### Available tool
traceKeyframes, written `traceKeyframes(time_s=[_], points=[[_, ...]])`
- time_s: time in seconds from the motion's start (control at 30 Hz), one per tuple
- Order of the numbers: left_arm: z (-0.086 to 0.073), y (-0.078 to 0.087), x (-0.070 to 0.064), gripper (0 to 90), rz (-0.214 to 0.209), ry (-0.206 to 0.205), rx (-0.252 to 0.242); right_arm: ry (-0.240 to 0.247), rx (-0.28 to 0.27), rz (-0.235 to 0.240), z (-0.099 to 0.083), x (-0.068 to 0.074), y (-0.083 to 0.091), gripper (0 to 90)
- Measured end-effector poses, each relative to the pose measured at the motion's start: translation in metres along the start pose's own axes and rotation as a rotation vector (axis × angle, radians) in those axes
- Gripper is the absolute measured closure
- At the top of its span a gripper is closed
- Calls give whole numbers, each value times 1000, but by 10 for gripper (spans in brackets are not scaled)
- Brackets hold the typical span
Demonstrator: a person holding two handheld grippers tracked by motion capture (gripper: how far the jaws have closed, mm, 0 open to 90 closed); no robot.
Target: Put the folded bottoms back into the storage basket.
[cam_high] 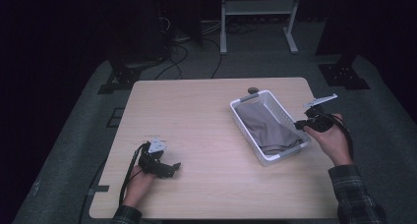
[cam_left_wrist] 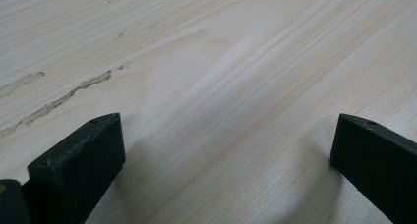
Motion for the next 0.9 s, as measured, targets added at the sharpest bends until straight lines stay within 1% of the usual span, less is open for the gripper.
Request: traceKeyframes(time_s=[0.17, 0.27, 0.33, 0.37, 0.4, 0.43, 0.47, 0.5, 0.53, 0.57, 0.63, 0.7, 0.8, 0.83, 0.9], points=[[0, 0, 0, 0, 0, 0, 0, 19, 12, 2, -1, 19, -1, 816], [0, 0, 0, 0, 0, 0, 0, 16, 23, 13, -3, 32, -1, 811], [0, 0, 0, 0, 0, 0, 1, 14, 24, 12, -4, 34, -1, 806], [0, 0, 0, 0, 0, 0, 0, 20, 13, 15, -4, 36, 0, 774], [0, 0, 0, 0, 1, -4, 0, 15, 0, 25, -3, 37, 2, 747], [0, 0, 0, 0, 1, 0, -2, 3, -21, 43, -2, 38, 6, 738], [0, 0, 0, 0, 1, 1, -2, -1, -53, 48, -2, 37, 13, 793], [0, 0, 0, 0, 1, 1, -2, -1, -53, 48, -2, 37, 13, 793], [0, 0, 0, 0, 1, 1, -3, -12, -94, 60, -3, 33, 23, 848], [0, 0, 0, 0, 1, 1, -3, -12, -94, 60, -3, 33, 23, 848], [0, 0, 0, 0, 1, 3, -2, -23, -104, 59, -9, 28, 30, 891], [0, 0, 0, 0, 1, 2, -2, -26, -106, 59, -14, 24, 32, 893], [0, 0, 0, 0, 1, 2, -2, -29, -80, 59, -27, 14, 29, 895], [0, 0, 0, 0, 1, 2, -2, -29, -80, 59, -27, 14, 29, 895], [0, 0, 0, 0, 1, 2, -2, -29, -64, 67, -34, 11, 26, 895]])
Point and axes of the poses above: each handheld gripper's, and its own axes: y roughly backward along the jaws, z roughly out of its top, x roughly to its left, the point moved 9 cm from there along -y, roughly forward along the jaws, and after that the axes turned 10 degrees about -y, right-handed, at the moved point
